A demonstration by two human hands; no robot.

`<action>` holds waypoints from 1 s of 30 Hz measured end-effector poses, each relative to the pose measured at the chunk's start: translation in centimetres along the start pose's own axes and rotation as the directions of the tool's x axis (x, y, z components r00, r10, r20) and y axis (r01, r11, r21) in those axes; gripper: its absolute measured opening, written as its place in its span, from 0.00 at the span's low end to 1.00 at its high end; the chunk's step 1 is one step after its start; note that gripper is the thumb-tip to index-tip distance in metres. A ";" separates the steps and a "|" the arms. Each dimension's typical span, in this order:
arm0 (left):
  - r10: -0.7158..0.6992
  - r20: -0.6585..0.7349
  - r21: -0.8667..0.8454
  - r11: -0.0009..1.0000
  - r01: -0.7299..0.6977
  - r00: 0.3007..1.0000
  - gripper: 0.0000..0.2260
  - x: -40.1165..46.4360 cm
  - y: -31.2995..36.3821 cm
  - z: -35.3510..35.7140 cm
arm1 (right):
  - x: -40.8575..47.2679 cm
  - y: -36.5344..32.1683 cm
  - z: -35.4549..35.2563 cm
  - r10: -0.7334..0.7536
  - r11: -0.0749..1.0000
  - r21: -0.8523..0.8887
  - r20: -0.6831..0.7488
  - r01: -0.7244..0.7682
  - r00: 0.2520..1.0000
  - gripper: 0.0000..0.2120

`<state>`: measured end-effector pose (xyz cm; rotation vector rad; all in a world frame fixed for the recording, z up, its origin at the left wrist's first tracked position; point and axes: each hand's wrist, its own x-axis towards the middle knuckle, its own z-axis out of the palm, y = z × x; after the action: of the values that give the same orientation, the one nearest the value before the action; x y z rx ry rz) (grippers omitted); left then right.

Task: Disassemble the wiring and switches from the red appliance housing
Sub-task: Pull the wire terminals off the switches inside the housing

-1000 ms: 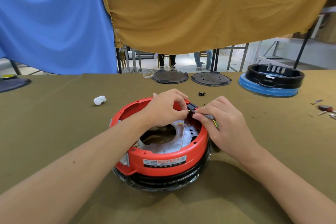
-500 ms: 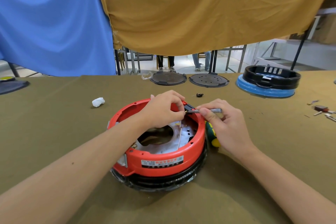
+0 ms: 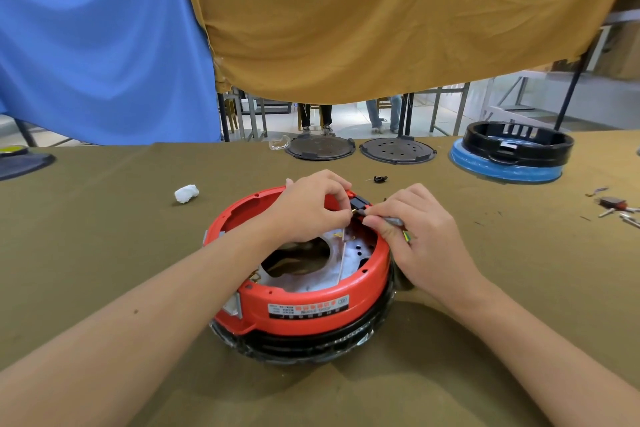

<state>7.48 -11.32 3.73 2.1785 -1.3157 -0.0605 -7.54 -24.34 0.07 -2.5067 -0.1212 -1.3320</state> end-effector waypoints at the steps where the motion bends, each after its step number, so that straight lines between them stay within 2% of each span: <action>1: 0.000 0.000 -0.002 1.000 0.000 1.000 0.04 0.0 0.0 0.0 | 0.0 0.0 0.0 -0.007 1.000 -0.006 0.001 0.007 1.000 0.05; 4: 0.000 0.002 -0.003 1.000 0.000 1.000 0.04 0.0 -0.1 0.0 | -0.1 0.1 0.1 0.025 0.999 0.041 -0.014 -0.024 1.000 0.04; 6: -0.001 -0.001 -0.004 1.000 0.000 1.000 0.04 0.0 -0.1 0.0 | -0.2 0.2 0.2 0.151 0.977 0.156 -0.010 -0.148 0.988 0.04; 9: -0.004 -0.010 -0.006 1.000 0.004 1.000 0.04 0.0 -0.1 0.0 | -0.1 0.8 0.2 0.354 0.853 0.397 0.036 -0.338 0.935 0.05; 11: -0.007 -0.009 -0.011 1.000 0.007 1.000 0.04 0.0 -0.1 0.0 | 0.1 0.9 0.2 0.428 0.748 0.526 0.084 -0.405 0.900 0.05; 13: -0.009 -0.003 -0.013 1.000 0.009 1.000 0.04 0.0 -0.1 -0.1 | 0.1 1.0 0.1 0.457 0.689 0.578 0.120 -0.436 0.881 0.06; 16: -0.011 -0.003 -0.006 1.000 0.011 1.000 0.04 0.0 -0.1 -0.1 | 0.1 1.0 0.1 0.443 0.737 0.518 0.115 -0.434 0.889 0.06; 19: -0.007 -0.006 -0.005 1.000 0.007 1.000 0.04 0.0 0.0 -0.1 | 0.1 0.8 0.2 0.338 0.885 0.333 0.020 -0.325 0.941 0.07; 21: -0.008 -0.007 -0.001 1.000 0.008 1.000 0.04 0.0 0.0 -0.1 | 0.1 0.5 0.2 0.259 0.937 0.245 -0.004 -0.250 0.966 0.07; 30: -0.007 0.002 -0.009 1.000 0.007 1.000 0.04 0.0 0.0 -0.1 | 0.0 0.1 0.1 0.209 0.965 0.164 -0.015 -0.204 0.978 0.07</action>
<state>7.57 -11.26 3.82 2.1758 -1.3061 -0.0712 -7.46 -24.42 0.04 -2.2917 0.0382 -1.2260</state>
